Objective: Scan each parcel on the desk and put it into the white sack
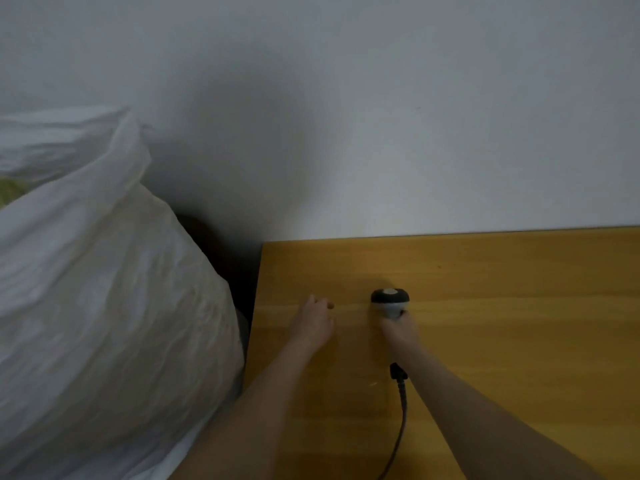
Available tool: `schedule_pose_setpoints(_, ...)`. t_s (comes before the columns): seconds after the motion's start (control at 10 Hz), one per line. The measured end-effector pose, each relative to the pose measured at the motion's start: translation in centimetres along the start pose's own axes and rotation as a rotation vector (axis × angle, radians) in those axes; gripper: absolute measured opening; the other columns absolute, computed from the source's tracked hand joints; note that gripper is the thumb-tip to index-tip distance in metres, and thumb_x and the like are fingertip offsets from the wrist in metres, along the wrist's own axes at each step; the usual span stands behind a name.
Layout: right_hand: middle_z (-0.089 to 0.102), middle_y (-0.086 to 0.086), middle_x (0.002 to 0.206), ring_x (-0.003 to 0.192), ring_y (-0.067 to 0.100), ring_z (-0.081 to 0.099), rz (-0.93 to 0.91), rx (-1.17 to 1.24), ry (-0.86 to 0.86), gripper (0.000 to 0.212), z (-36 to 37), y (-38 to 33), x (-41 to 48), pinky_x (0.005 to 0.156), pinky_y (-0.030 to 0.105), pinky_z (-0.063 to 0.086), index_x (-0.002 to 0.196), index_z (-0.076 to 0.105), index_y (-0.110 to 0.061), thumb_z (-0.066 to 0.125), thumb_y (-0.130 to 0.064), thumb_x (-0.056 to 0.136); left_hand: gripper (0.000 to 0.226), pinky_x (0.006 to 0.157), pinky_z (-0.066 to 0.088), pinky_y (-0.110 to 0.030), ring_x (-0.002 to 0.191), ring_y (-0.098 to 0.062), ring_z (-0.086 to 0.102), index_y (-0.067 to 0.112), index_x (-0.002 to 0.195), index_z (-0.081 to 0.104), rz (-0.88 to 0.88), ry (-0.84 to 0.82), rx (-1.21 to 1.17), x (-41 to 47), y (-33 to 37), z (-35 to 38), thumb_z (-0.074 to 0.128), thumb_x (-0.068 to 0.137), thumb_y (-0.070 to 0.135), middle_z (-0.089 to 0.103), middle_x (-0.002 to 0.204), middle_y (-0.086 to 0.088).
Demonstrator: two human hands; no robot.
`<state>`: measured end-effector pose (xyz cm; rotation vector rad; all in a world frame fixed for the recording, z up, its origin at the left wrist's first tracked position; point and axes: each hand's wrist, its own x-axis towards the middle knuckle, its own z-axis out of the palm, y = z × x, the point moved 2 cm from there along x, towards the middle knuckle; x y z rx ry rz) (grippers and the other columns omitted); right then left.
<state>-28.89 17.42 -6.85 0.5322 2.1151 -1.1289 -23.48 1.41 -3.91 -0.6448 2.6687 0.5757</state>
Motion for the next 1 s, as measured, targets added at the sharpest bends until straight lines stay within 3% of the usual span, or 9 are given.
schedule_pose_setpoints(0.2,0.037,0.006,0.065,0.055,0.017,0.035,0.071,-0.05,-0.097,0.027,-0.8,1.5,1.0,0.053,0.027,0.029,0.071,0.041,-0.013,0.053,-0.005,0.093,0.034,0.096,0.044,-0.032,0.122,-0.019,0.045,0.02,0.13,0.05,-0.042,0.013,-0.002,-1.5,1.8,0.8,0.053,0.096,0.023,0.041,0.135,-0.001)
schedule_pose_setpoints(0.4,0.049,0.009,0.08,0.079,0.025,0.051,0.049,-0.102,-0.182,0.007,-2.5,3.3,1.1,0.069,0.032,0.041,0.096,0.049,-0.005,0.05,-0.012,0.097,0.035,0.098,0.044,-0.031,0.117,-0.021,0.05,0.021,0.131,0.051,-0.114,0.032,0.012,-3.6,3.2,1.9,0.052,0.096,0.027,0.046,0.132,-0.004)
schedule_pose_setpoints(0.6,0.06,0.015,0.108,0.095,0.031,0.06,-0.002,-0.127,-0.196,0.023,-2.6,3.4,0.5,0.072,0.036,0.048,0.117,0.054,-0.005,0.049,-0.016,0.098,0.034,0.095,0.047,-0.031,0.115,-0.02,0.051,0.022,0.129,0.051,-0.141,0.031,-0.053,-4.6,5.5,2.9,0.053,0.096,0.027,0.045,0.132,-0.002)
schedule_pose_setpoints(0.7,0.06,0.016,0.117,0.106,0.033,0.059,0.0,-0.151,-0.191,0.027,-2.5,3.6,0.5,0.084,0.04,0.053,0.123,0.053,-0.006,0.052,-0.014,0.097,0.035,0.096,0.046,-0.031,0.118,-0.02,0.049,0.021,0.13,0.051,-0.149,0.048,-0.062,-4.5,5.5,3.1,0.054,0.096,0.025,0.044,0.134,-0.002)
schedule_pose_setpoints(1.0,0.056,0.016,0.125,0.112,0.029,0.058,0.011,-0.263,-0.226,0.041,-4.1,3.4,-1.3,0.088,0.036,0.053,0.128,0.046,-0.001,0.06,-0.02,0.095,0.038,0.098,0.045,-0.032,0.12,-0.021,0.049,0.019,0.133,0.05,-0.105,0.026,-0.07,-4.6,5.3,2.7,0.053,0.095,0.023,0.046,0.134,-0.005)
